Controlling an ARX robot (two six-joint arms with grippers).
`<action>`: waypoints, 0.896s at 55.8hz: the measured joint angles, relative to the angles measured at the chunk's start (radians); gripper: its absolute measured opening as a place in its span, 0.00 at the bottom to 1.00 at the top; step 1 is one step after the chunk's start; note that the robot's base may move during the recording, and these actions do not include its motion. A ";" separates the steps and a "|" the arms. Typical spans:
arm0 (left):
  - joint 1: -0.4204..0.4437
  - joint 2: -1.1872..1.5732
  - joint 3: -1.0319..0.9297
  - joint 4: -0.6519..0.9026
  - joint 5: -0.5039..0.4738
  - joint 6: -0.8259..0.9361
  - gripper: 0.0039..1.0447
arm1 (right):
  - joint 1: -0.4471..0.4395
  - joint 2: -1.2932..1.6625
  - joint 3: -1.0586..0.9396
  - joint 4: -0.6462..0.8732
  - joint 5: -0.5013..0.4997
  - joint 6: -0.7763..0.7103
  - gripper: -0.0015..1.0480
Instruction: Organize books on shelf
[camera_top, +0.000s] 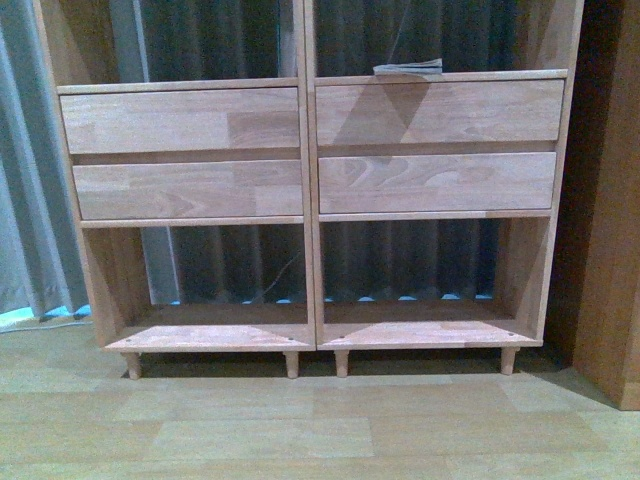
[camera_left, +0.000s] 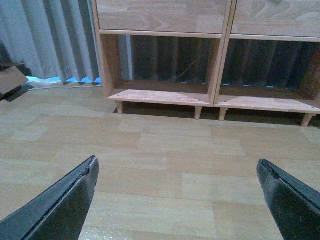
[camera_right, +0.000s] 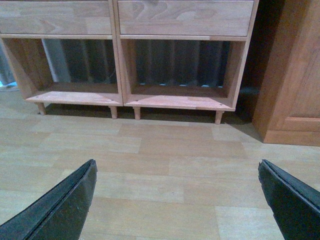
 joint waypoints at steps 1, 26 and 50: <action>0.000 0.000 0.000 0.000 0.000 0.000 0.93 | 0.000 0.000 0.000 0.000 0.000 0.000 0.93; 0.000 0.000 0.000 0.000 0.000 0.000 0.93 | 0.000 0.000 0.000 0.000 0.000 0.000 0.93; 0.000 0.000 0.000 0.000 0.000 0.000 0.93 | 0.000 0.000 0.000 0.000 0.000 0.000 0.93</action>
